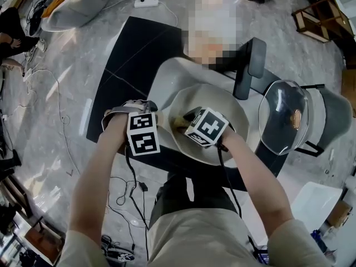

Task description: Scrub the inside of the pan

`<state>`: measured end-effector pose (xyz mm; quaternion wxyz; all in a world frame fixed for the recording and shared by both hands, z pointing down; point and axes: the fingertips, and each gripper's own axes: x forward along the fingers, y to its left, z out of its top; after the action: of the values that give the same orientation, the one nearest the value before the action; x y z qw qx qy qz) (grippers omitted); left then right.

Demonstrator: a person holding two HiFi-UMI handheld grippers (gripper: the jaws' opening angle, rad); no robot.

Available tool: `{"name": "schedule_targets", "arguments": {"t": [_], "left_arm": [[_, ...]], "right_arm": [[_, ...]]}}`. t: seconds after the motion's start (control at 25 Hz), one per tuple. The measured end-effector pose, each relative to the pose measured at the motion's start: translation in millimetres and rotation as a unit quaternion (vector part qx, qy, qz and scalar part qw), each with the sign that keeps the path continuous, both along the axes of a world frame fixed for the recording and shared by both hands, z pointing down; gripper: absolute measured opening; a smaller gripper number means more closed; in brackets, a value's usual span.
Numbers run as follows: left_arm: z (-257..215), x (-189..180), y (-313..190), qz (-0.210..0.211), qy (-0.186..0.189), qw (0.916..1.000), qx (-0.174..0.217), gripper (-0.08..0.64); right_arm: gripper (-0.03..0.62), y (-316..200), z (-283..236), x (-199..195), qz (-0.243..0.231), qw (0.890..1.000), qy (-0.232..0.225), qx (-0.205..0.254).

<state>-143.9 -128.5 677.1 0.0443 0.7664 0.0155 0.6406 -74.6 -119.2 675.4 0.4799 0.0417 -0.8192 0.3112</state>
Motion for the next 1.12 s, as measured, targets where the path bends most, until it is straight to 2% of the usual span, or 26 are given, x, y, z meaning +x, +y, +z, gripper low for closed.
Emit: {"name": "schedule_targets", "arguments": {"t": [0.12,0.2,0.36,0.48,0.64,0.72,0.92,1.0,1.12], "left_arm": [[0,0,0,0.000,0.000,1.0000,0.000,0.241],[1,1,0,0.001,0.000,1.0000,0.000,0.241],[1,0,0,0.002,0.001,1.0000,0.003,0.241],[1,0,-1,0.002,0.002,1.0000,0.005,0.241],[0,0,-1,0.002,0.003,1.0000,0.004,0.241],[0,0,-1,0.003,0.004,1.0000,0.006,0.241],[1,0,-1,0.003,0.006,0.9999,0.009,0.241],[1,1,-1,0.003,0.006,0.9999,0.008,0.241],[0,0,-1,0.003,0.006,0.9999,0.007,0.241]], "right_arm": [[0.169,-33,9,-2,0.011,0.997,0.014,0.070],[0.170,-53,16,5,0.008,0.991,0.038,0.128],[0.169,-94,29,28,0.041,0.966,0.095,0.235],[0.169,-104,43,50,0.035,0.949,0.150,0.276],[0.167,-109,64,105,0.007,0.917,0.250,0.311],[0.167,-107,68,131,0.001,0.909,0.286,0.302],[0.167,-77,69,173,-0.062,0.906,0.349,0.231],[0.167,-56,68,184,-0.095,0.904,0.373,0.187],[0.166,-19,59,193,-0.135,0.902,0.398,0.096]]}}
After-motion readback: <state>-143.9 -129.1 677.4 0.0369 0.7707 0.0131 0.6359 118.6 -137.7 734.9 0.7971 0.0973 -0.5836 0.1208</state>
